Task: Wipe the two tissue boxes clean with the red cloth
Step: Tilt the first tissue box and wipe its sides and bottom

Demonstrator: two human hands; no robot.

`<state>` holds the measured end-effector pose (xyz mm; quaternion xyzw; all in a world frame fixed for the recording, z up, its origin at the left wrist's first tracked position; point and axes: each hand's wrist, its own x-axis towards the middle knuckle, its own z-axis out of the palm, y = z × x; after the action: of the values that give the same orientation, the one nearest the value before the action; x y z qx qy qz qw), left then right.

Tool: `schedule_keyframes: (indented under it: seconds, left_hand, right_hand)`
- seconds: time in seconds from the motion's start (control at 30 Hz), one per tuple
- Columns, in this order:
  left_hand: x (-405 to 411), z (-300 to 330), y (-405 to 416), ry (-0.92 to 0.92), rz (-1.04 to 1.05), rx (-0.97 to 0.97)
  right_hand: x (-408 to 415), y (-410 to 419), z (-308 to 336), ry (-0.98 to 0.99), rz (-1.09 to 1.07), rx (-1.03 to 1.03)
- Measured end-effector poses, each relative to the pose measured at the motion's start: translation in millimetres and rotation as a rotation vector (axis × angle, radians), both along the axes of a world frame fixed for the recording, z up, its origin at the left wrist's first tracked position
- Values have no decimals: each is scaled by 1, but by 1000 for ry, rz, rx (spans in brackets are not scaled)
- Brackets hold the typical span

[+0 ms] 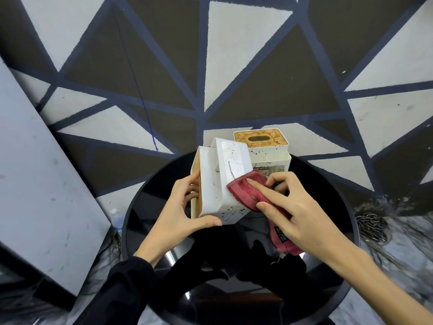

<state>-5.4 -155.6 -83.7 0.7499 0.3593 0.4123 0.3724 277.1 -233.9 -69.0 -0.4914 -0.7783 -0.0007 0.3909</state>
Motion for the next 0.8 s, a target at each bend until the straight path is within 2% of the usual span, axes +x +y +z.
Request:
schedule_keyframes:
  seconds: [0.13, 0.3, 0.5, 0.7, 0.8]
  left_hand:
    - [2, 4, -2, -47, 32, -25]
    - [3, 14, 11, -194, 239, -76]
    - [-7, 35, 34, -151, 186, -186]
    - [-16, 35, 38, -62, 161, -124]
    - [-25, 28, 36, 13, 232, -59]
  right_hand:
    - [1, 2, 2, -32, -17, 6]
    - [1, 2, 8, -67, -2, -11]
    - [5, 10, 18, -166, 6, -48]
    - [8, 18, 26, -200, -7, -55]
    - [9, 20, 27, -203, -19, -48]
